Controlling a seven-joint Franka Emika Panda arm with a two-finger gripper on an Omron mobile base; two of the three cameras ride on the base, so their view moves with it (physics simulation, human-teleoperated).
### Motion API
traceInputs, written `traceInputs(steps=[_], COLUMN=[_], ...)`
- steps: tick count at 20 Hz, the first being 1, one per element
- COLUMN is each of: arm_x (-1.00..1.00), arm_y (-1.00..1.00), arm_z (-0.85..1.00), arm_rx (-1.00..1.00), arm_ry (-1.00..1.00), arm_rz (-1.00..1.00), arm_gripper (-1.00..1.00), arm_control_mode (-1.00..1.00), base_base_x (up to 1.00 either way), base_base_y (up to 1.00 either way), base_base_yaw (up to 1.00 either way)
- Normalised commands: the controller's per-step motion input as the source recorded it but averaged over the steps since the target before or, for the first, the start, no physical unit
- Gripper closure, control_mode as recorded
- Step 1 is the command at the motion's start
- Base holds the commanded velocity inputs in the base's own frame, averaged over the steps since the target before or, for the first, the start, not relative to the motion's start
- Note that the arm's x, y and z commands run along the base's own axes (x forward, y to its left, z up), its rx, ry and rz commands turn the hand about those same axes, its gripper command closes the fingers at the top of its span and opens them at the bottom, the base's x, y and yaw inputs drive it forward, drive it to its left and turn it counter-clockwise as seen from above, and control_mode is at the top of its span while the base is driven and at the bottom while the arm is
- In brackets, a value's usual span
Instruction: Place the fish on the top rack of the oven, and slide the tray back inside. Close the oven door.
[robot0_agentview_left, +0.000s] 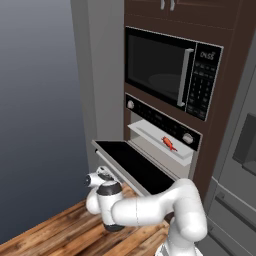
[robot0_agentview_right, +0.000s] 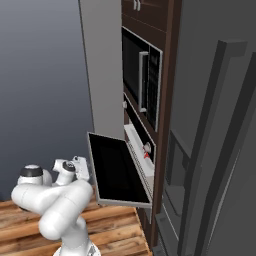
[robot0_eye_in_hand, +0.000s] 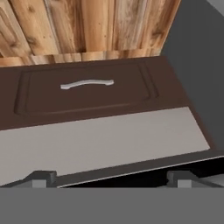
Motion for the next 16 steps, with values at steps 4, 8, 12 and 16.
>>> traceInputs(steps=[4,8,12,16], arm_x=[-0.10,-0.10,-0.27,-0.45], arm_y=[0.00,0.00,-0.25,-0.84], arm_z=[-1.00,-1.00,-1.00,-1.00], arm_rx=[-0.03,-0.11,-0.18,-0.21], arm_ry=[-0.10,-0.06,0.00,-0.02], arm_rz=[0.00,0.00,0.00,0.00], arm_gripper=[-1.00,-1.00,-1.00,-1.00], arm_control_mode=[-1.00,-1.00,-1.00,-1.00], base_base_x=[0.00,0.00,0.00,0.00], base_base_y=[0.00,0.00,0.00,0.00], base_base_yaw=[0.00,0.00,0.00,0.00])
